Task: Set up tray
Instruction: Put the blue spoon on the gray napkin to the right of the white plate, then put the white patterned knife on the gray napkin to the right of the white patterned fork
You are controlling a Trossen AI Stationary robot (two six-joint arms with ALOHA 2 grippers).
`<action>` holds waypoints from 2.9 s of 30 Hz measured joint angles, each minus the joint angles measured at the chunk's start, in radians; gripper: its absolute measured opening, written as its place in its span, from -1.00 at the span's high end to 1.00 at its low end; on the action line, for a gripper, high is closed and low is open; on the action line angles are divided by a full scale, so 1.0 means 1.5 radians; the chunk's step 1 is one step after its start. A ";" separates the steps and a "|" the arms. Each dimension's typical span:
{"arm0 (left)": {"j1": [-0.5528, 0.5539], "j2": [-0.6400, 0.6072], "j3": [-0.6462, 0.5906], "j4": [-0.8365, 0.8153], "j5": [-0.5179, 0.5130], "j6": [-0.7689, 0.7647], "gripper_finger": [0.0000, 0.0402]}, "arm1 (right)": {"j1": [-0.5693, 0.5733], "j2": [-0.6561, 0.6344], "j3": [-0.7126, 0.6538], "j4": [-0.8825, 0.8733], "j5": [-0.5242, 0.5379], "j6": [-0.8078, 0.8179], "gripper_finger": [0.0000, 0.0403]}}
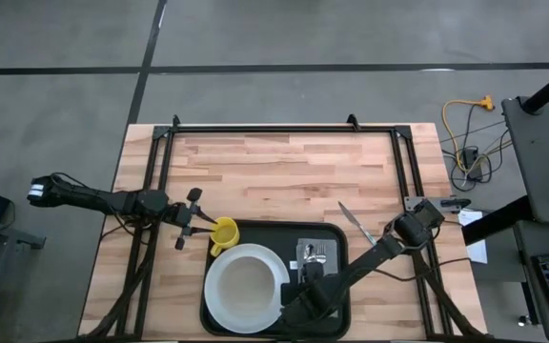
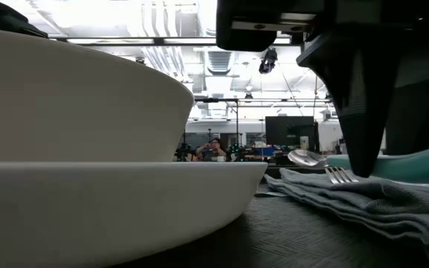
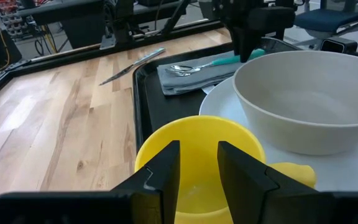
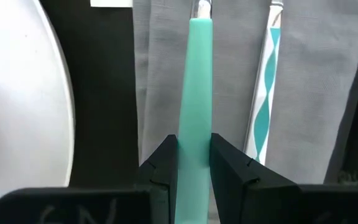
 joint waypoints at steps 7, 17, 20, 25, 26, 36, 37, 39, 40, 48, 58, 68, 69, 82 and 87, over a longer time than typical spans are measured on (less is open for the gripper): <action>0.000 0.000 0.000 0.000 0.000 0.000 0.53 | -0.001 0.002 0.000 0.004 -0.005 -0.002 0.73; 0.000 0.000 0.000 0.000 0.000 0.000 0.53 | -0.003 0.004 -0.005 0.013 -0.007 -0.009 0.73; 0.000 0.000 0.000 0.000 0.000 0.000 0.53 | -0.003 0.004 -0.006 0.013 -0.007 -0.008 0.73; 0.000 0.000 0.000 0.000 0.000 0.000 0.53 | -0.003 0.004 -0.007 0.015 -0.016 -0.007 0.73; 0.000 0.000 0.000 0.000 0.000 0.000 0.53 | -0.003 0.004 -0.008 0.015 -0.017 -0.005 0.73; 0.000 0.000 0.000 0.000 0.000 0.000 0.53 | -0.003 0.004 -0.009 0.015 -0.018 -0.002 0.55; 0.000 0.000 0.000 0.000 0.000 0.000 0.53 | -0.003 0.004 -0.009 0.015 -0.018 -0.002 0.53; 0.000 0.000 0.000 0.000 0.000 0.000 0.53 | -0.003 0.004 -0.009 0.015 -0.018 -0.002 0.50; 0.000 0.000 0.000 0.000 0.000 0.000 0.53 | -0.003 0.004 -0.009 0.015 -0.018 -0.002 0.50; 0.000 0.000 0.000 0.000 0.000 0.000 0.53 | -0.003 0.004 -0.009 0.013 -0.018 -0.020 0.55; 0.000 0.000 0.000 0.000 0.000 0.000 0.53 | -0.015 0.000 0.031 0.011 -0.050 -0.126 0.66; 0.000 0.000 0.000 0.000 0.000 0.000 0.53 | -0.042 -0.001 0.105 -0.049 -0.052 -0.222 0.62; 0.000 0.000 0.000 0.000 0.000 0.000 0.53 | -0.046 -0.001 0.112 -0.054 -0.052 -0.240 0.61; 0.000 0.000 0.000 0.000 0.000 0.000 0.53 | -0.139 -0.005 0.139 -0.091 0.090 -0.502 0.61; 0.000 0.000 0.000 0.000 0.000 0.000 0.53 | -0.172 -0.011 0.138 -0.141 0.105 -0.526 0.66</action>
